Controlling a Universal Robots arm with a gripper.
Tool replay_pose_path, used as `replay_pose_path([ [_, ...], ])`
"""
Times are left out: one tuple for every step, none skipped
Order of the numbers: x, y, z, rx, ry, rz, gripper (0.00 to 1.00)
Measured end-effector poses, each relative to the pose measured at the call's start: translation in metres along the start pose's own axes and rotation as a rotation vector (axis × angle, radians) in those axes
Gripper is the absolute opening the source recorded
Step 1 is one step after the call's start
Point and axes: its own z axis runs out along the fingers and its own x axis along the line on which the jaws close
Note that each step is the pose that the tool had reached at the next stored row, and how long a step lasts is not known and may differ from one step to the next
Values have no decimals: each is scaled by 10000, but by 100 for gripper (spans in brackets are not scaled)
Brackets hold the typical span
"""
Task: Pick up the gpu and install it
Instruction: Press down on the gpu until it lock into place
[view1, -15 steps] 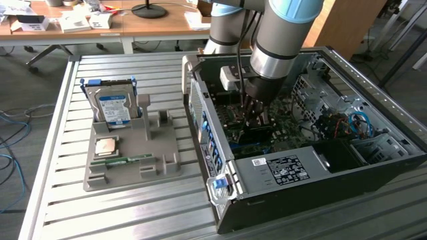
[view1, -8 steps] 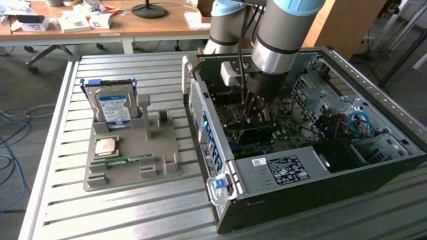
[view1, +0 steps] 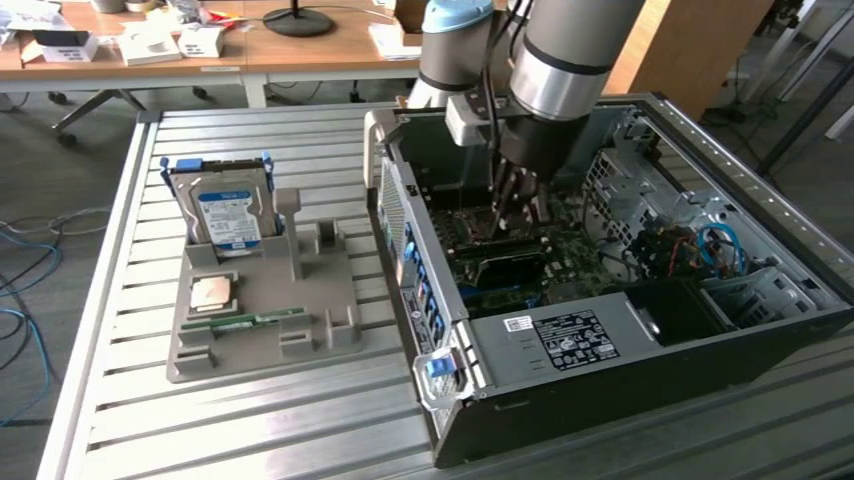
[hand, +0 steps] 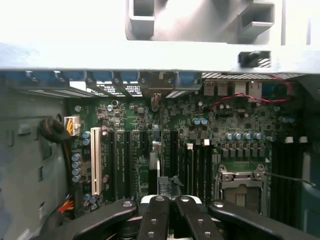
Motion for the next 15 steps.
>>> replay_pose_path([
  [-2, 1, -35, 0, 0, 0, 11],
  [-3, 1, -63, 1, -1, 0, 11],
  [-4, 2, -79, 0, 0, 0, 11],
  [-4, 1, -83, 1, 0, 0, 11],
  [-4, 1, -83, 1, 0, 0, 11],
  [-5, 1, -83, 1, 0, 0, 11],
  [-4, -1, -83, 0, 1, -1, 11],
  [-5, -11, -85, -1, 3, -2, 11],
  [-5, -23, -84, 0, 2, -1, 11],
  [-5, -33, -85, -1, 3, 0, 11],
  [-6, -46, -85, 0, 2, 0, 11],
  [-6, -58, -85, 0, 2, 0, 11],
  [-7, -71, -85, 0, 2, 0, 11],
  [-6, -81, -85, 0, 2, 0, 11],
  [-6, -83, -85, 0, 2, 1, 11],
])
